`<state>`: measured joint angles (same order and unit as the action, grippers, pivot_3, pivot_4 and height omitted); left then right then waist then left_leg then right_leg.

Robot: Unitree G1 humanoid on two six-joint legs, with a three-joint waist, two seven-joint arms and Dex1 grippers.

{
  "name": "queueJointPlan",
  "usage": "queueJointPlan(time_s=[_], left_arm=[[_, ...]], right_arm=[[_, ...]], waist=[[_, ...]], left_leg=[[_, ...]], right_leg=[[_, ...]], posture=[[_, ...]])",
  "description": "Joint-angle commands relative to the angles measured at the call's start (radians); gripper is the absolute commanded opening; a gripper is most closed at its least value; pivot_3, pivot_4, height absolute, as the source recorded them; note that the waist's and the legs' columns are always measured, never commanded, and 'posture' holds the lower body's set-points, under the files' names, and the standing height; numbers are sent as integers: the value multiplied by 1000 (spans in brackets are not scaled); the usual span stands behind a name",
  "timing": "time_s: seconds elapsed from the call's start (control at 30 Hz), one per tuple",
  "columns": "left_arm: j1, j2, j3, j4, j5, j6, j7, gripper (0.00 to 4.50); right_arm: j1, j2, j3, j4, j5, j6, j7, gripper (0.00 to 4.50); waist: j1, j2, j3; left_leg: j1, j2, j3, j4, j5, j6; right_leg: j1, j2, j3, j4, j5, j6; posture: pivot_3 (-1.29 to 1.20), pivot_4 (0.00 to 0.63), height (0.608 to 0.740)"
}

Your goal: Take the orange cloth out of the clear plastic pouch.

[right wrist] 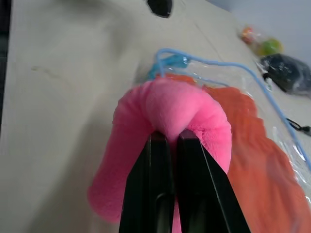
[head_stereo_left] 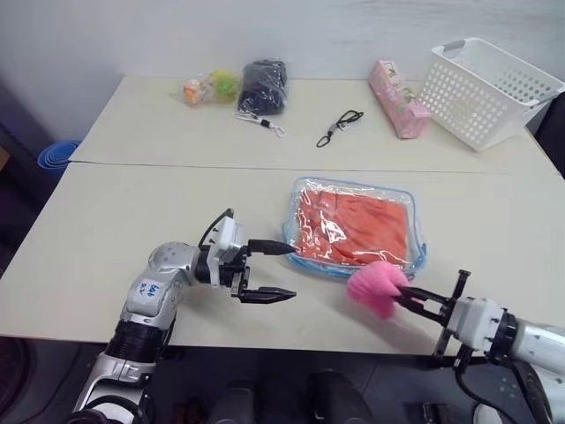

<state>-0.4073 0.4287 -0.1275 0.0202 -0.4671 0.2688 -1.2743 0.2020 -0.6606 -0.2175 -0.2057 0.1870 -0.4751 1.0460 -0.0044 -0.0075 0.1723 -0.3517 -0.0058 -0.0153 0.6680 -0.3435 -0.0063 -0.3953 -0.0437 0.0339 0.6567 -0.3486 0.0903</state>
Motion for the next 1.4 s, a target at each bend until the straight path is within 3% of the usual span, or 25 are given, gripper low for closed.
queueJointPlan(time_s=[0.03,0.1,0.23,0.47,0.57,0.67,0.87,1.1,1.2,1.4], left_arm=[[-9,-1,-7,-3,0,-15,-10,4500],[-15,0,-10,8,4,-21,-12,4500],[-20,4,-9,18,3,-28,-18,4500],[-13,62,35,7,-35,7,-42,4500],[2,112,36,0,-33,3,-86,4500],[14,141,53,3,-29,-15,-105,4500],[19,143,69,10,-34,-34,-116,4500],[25,143,64,-17,-44,-73,-158,4500],[47,132,60,-59,-55,-122,-190,4500],[40,118,28,-121,-83,-49,-174,4500]], right_arm=[[-35,-9,43,55,14,-34,1,264],[-43,-26,67,61,33,-35,22,764],[-37,-67,56,9,97,6,29,2187],[174,-185,-193,-146,352,195,87,4478],[159,-224,-278,-20,329,154,132,4493],[18,-280,-262,284,166,-80,167,4493],[-346,-306,-53,701,-55,-412,179,4493],[-637,-260,141,925,-209,-574,94,4493],[-682,-262,187,976,-241,-597,64,3934],[-709,-278,249,1019,-224,-603,68,1985]], waist=[[1,0,0],[2,0,0],[4,0,0],[6,-1,1],[0,-2,1],[-8,-3,2],[-17,-2,3],[-25,-1,4],[-21,-1,4],[-24,-1,4]], left_leg=[[0,0,0,0,0,0],[0,0,-1,0,1,-1],[0,0,-1,0,1,-1],[-1,0,-2,-1,0,-1],[1,0,-2,-1,-1,1],[2,0,-1,-1,-3,6],[1,1,-1,-2,-2,4],[1,1,0,-1,1,-1],[0,1,0,0,1,-1],[0,1,0,0,1,-1]], right_leg=[[0,0,0,0,0,0],[0,0,-1,1,0,-1],[0,0,-1,0,0,-1],[1,0,-2,-2,0,-1],[3,0,-1,-3,0,-1],[4,-1,0,-4,0,-1],[2,0,-1,-3,-1,-1],[0,0,-1,-1,-1,-1],[0,-1,-1,-1,-1,-1],[0,-1,-1,-1,-1,-1]], posture=[[0,150,740],[0,150,740],[0,150,740],[0,150,740],[0,150,740],[0,150,740],[0,150,740],[0,150,740],[0,150,740],[0,150,740]])
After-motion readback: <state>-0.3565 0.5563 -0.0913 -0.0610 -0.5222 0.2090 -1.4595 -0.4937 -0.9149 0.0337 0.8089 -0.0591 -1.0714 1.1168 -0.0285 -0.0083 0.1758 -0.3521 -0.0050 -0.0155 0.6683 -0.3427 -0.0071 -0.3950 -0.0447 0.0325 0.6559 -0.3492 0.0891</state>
